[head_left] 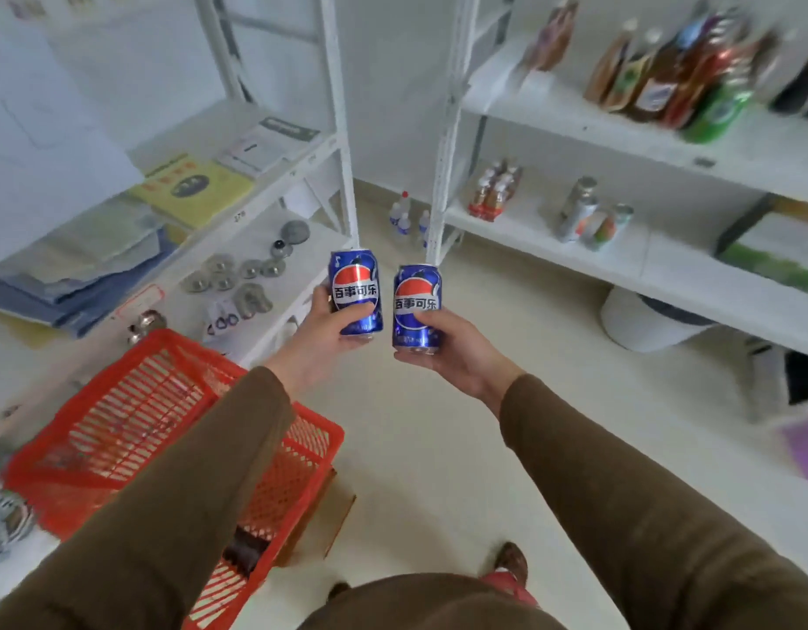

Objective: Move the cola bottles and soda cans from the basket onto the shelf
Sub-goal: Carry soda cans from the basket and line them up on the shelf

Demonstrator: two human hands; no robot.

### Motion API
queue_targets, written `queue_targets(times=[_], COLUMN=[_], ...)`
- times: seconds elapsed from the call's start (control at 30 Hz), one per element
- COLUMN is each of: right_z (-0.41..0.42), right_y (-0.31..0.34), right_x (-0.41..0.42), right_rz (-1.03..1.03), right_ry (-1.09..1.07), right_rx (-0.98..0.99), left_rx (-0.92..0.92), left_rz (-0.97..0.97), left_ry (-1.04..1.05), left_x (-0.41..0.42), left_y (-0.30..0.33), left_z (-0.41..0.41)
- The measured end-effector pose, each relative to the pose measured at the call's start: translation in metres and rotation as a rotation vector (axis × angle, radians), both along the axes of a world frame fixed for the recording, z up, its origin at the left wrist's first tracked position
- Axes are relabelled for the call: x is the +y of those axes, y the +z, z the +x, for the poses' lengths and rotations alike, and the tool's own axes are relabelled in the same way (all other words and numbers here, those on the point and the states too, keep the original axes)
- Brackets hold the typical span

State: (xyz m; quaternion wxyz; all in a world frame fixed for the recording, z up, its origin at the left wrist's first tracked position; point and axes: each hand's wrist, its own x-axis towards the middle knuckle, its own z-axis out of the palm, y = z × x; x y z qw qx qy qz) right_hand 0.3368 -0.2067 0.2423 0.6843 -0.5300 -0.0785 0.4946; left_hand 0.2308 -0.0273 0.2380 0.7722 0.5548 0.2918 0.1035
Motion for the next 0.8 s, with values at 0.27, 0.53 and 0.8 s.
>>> queue_targets(times=[0.27,0.53,0.8], right_z=[0.127,0.247,0.37], right_y=[0.024,0.031,0.02], right_x=[-0.196,-0.377,-0.469], right_rz=[-0.075,-0.162,-0.144], right_ry=[-0.243,-0.518,-0.697], right_rx=[-0.191,-0.232,-0.253], left_rx=[-0.05,-0.049,-0.067], left_rz=[0.025,-0.016,0.017], left_ry=[-0.35,-0.524,-0.643], left_x=[-0.184,-0.354,-0.441], left_y=[0.015,0.013,0.007], left_z=[0.176,0.324,0.466])
